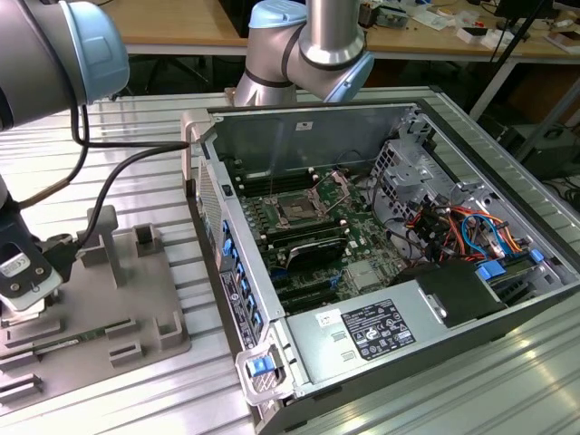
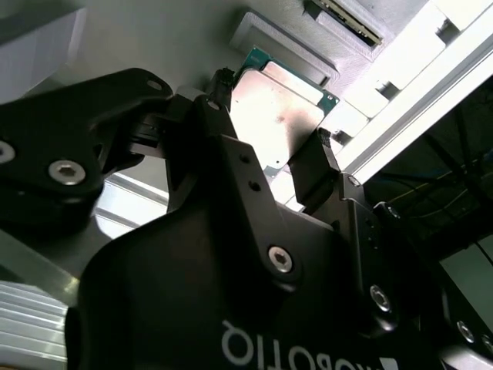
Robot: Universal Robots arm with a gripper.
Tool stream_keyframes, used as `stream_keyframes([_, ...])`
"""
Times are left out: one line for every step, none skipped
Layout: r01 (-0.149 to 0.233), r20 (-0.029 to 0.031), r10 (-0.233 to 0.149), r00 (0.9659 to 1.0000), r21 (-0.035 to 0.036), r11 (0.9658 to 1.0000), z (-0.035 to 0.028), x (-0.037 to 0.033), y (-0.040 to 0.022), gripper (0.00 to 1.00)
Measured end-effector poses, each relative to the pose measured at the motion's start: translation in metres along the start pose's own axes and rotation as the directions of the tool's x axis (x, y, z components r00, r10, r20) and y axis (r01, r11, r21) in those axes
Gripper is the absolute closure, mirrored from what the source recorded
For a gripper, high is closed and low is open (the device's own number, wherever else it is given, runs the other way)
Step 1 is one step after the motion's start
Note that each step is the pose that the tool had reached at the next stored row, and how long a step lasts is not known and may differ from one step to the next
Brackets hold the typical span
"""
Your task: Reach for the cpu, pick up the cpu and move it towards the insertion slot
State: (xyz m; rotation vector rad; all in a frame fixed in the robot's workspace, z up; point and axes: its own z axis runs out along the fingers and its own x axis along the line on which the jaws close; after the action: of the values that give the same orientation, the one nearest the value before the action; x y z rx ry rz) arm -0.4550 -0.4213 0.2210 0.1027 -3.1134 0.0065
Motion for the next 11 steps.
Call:
stream_keyframes([0.0,0.0001,0.0,1.0,0.0,1.0,-0.0013,0.0,0.0,0.45])
stream_keyframes([0.0,0.0001,0.0,1.0,-0.0001,1.0,-0.0022,0.0001,0.0,0.45])
stream_keyframes([0.0,0.0002,0.0,1.0,-0.0001,1.0,-0.0032,0.0001,0.0,0.45])
stream_keyframes([0.0,0.0001,0.0,1.0,-0.0001,1.0,-0.0039,0.0001,0.0,0.45])
stream_keyframes([0.0,0.0001,0.0,1.0,-0.0001,1.0,-0.0054,0.0001,0.0,0.45])
stream_keyframes([0.0,0.0001,0.0,1.0,-0.0001,1.0,-0.0073,0.0002,0.0,0.45])
stream_keyframes([0.0,0.0001,0.0,1.0,0.0,1.0,-0.0084,0.0002,0.0,0.45])
stream_keyframes([0.0,0.0002,0.0,1.0,0.0,1.0,-0.0091,0.0002,0.0,0.45])
stream_keyframes([0.0,0.0002,0.0,1.0,-0.0001,1.0,-0.0103,0.0003,0.0,0.45])
stream_keyframes([0.0,0.0001,0.0,1.0,0.0,1.0,-0.0113,0.0003,0.0,0.45])
stream_keyframes([0.0,0.0002,0.0,1.0,-0.0001,1.0,-0.0119,0.0003,0.0,0.45])
